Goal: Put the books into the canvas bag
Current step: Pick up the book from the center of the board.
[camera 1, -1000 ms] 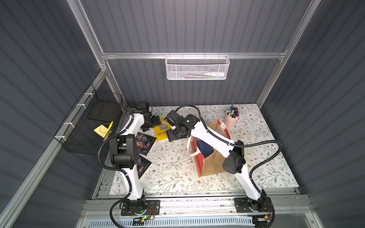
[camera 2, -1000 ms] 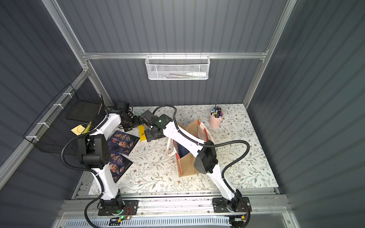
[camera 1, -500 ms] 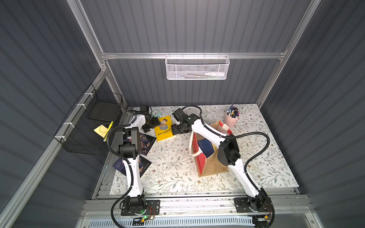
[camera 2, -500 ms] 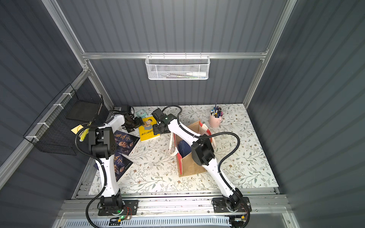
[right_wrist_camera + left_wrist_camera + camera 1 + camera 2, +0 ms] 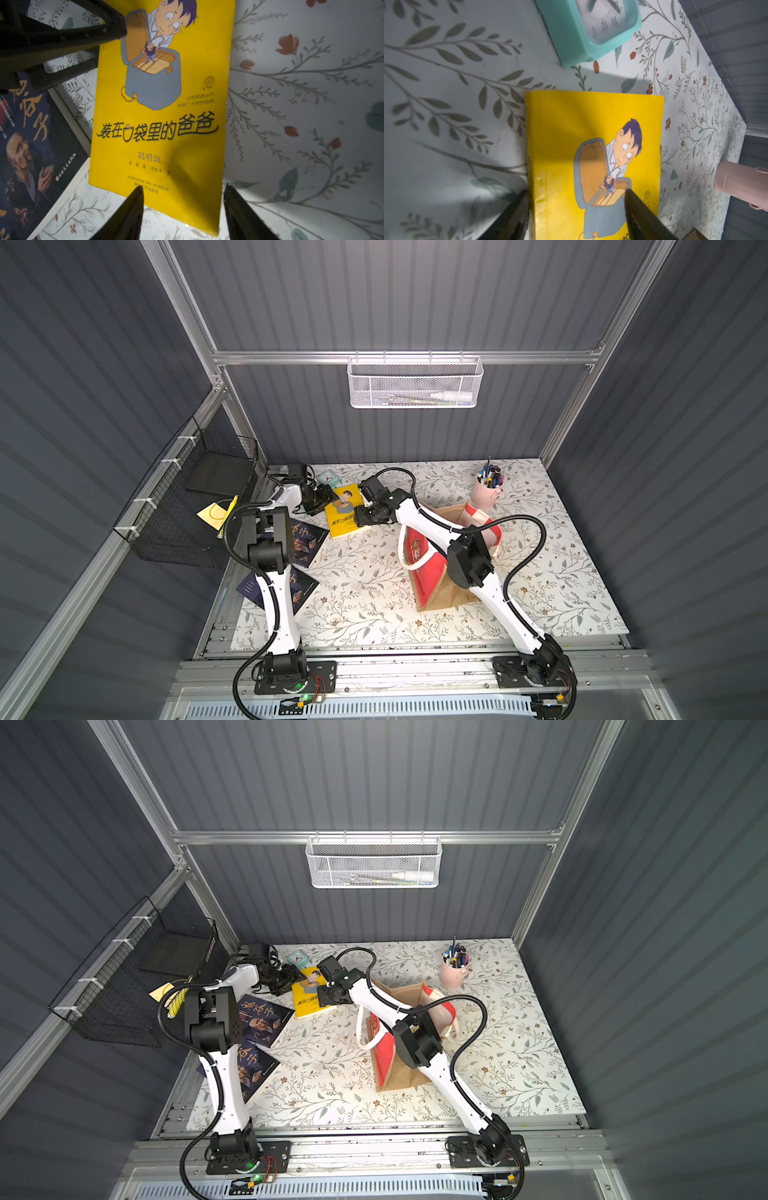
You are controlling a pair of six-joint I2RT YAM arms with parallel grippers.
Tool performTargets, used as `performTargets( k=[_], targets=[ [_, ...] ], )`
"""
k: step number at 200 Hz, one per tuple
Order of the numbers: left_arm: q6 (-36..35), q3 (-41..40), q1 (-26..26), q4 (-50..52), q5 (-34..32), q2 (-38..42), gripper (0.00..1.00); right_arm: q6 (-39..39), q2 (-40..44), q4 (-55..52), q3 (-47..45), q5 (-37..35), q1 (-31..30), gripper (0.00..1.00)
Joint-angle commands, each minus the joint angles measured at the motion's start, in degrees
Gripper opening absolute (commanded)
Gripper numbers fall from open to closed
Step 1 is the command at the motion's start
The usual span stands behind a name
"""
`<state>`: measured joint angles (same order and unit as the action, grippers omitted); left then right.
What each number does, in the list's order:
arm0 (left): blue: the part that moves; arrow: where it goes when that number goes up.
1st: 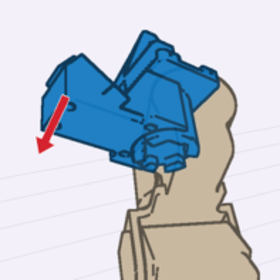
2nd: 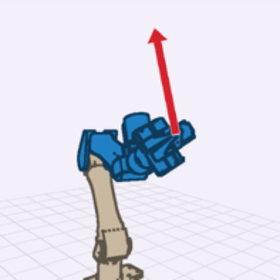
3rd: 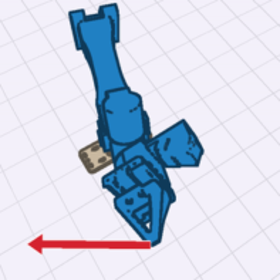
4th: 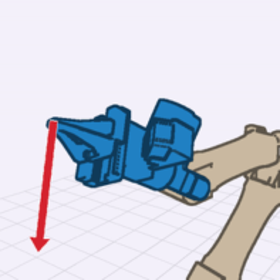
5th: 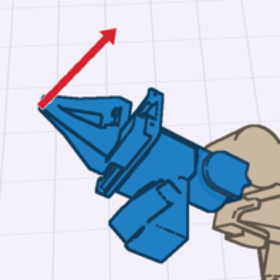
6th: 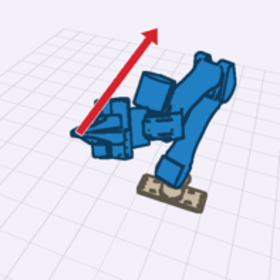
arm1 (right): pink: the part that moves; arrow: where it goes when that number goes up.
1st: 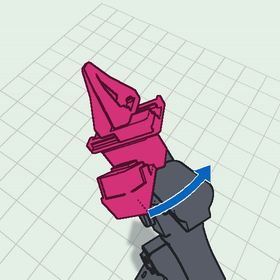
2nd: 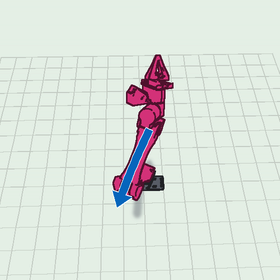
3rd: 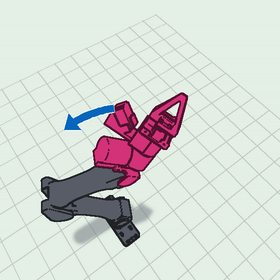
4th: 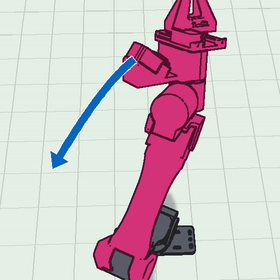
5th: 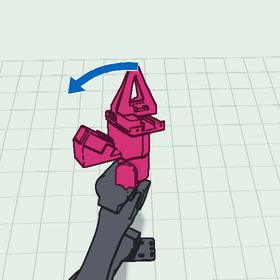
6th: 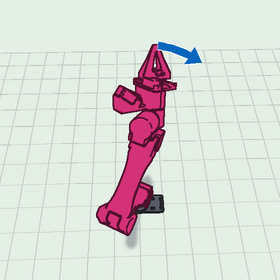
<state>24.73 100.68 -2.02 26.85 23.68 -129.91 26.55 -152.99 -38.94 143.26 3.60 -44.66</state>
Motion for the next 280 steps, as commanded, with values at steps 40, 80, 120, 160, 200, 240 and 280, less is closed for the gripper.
performTargets(
  k=[40,80,120,160,200,240,280],
  targets=[
    [-0.8,-3.4,1.6,1.1,8.2,-1.8,0.67,1.0,-3.7,1.2,-0.9,3.8,2.2,0.62],
    [3.3,-10.0,2.4,-7.4,17.5,1.8,0.64,1.6,0.6,0.9,-7.9,6.5,2.3,0.53],
    [4.9,-16.3,4.8,-12.0,25.9,6.7,0.63,3.2,9.8,5.2,-23.5,7.2,2.2,0.51],
    [10.2,-26.6,6.7,-21.3,31.0,12.2,0.57,5.3,15.5,8.4,-34.6,8.6,2.1,0.50],
    [10.3,-29.7,7.3,-22.0,32.9,15.7,0.31,6.0,17.5,8.1,-37.1,9.7,2.1,0.50],
    [6.0,-28.8,7.3,-14.8,29.0,20.9,0.03,4.7,21.6,5.3,-37.2,7.2,1.4,0.51],
    [-2.8,-24.0,7.3,1.2,16.7,30.1,0.00,-0.8,29.8,-3.6,-31.8,-2.2,-2.9,0.56]
  ],
)
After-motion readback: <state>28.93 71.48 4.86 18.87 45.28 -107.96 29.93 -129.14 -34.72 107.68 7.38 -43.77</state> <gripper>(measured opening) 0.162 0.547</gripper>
